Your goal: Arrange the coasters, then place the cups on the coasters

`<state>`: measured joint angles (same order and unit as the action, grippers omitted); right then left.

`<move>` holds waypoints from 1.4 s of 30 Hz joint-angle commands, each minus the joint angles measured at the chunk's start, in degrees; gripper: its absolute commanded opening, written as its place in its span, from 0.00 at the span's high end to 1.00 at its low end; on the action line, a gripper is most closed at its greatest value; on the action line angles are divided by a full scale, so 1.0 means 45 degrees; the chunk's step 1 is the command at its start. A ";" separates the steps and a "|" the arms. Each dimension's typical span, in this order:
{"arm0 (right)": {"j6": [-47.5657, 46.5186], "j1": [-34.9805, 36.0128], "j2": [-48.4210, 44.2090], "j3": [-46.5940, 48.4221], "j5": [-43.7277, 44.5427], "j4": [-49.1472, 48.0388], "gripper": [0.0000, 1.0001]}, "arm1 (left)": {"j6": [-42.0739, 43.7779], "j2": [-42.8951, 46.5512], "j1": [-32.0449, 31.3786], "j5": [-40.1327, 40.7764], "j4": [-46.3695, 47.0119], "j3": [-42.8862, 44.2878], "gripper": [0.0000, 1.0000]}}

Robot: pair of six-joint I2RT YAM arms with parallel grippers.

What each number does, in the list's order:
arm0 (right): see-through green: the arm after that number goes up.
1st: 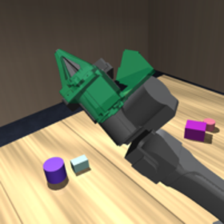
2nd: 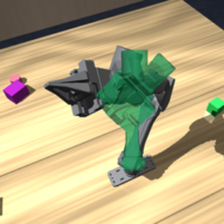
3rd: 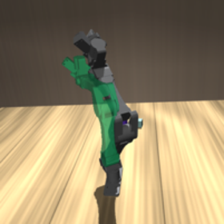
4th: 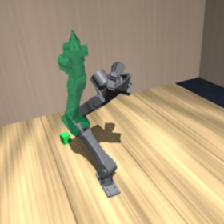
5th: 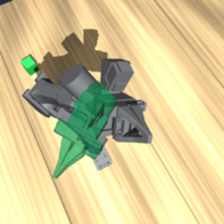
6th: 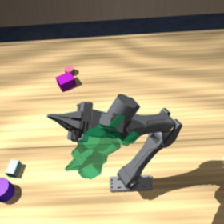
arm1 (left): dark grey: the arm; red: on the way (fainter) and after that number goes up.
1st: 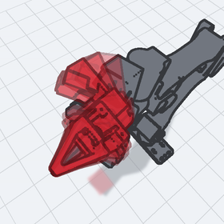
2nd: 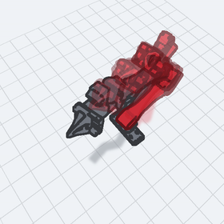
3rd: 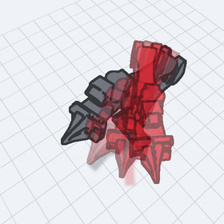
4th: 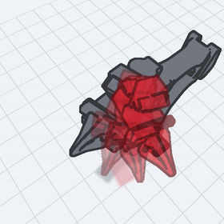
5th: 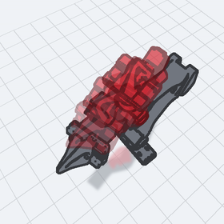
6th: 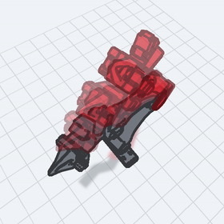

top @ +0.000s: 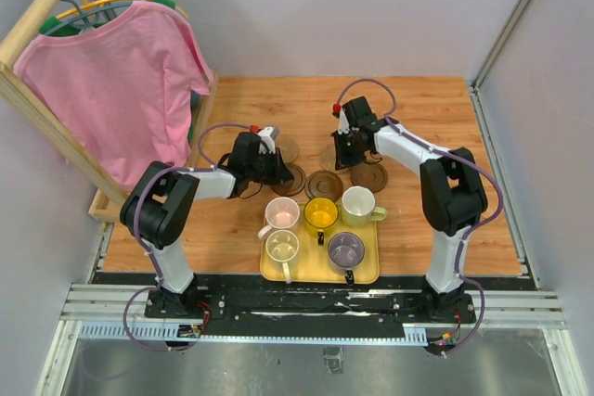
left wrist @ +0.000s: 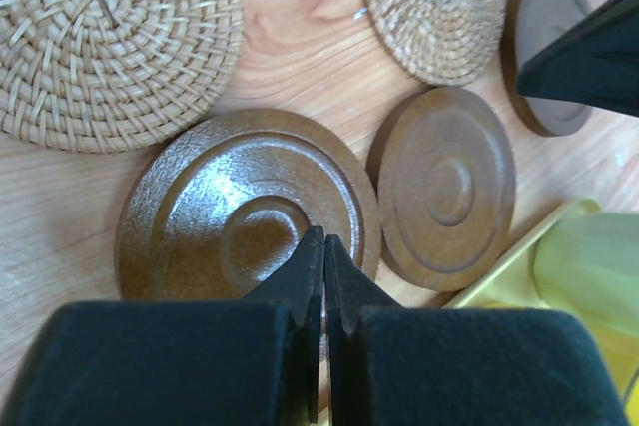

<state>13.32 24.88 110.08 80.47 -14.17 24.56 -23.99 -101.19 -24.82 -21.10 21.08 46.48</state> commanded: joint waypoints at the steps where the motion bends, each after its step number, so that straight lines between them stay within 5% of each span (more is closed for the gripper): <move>1: -0.0029 0.0438 0.0383 0.0718 -0.0203 0.1047 0.97 | 0.0539 -0.0345 -0.0225 0.0827 -0.1392 0.0699 0.99; 23: -0.0174 0.1549 0.3374 0.3013 0.0358 0.3390 0.97 | 0.0853 -0.1305 -0.0228 0.3577 -0.4137 0.2108 1.00; 42: -0.1013 0.1648 0.7188 1.0067 0.0190 0.4643 0.97 | -0.0009 0.0035 0.2069 0.5420 -0.5673 0.2048 0.99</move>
<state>10.52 31.66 138.72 121.49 -16.29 44.14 -23.59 -101.38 -16.99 -1.15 -0.16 54.39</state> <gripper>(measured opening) 0.028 0.011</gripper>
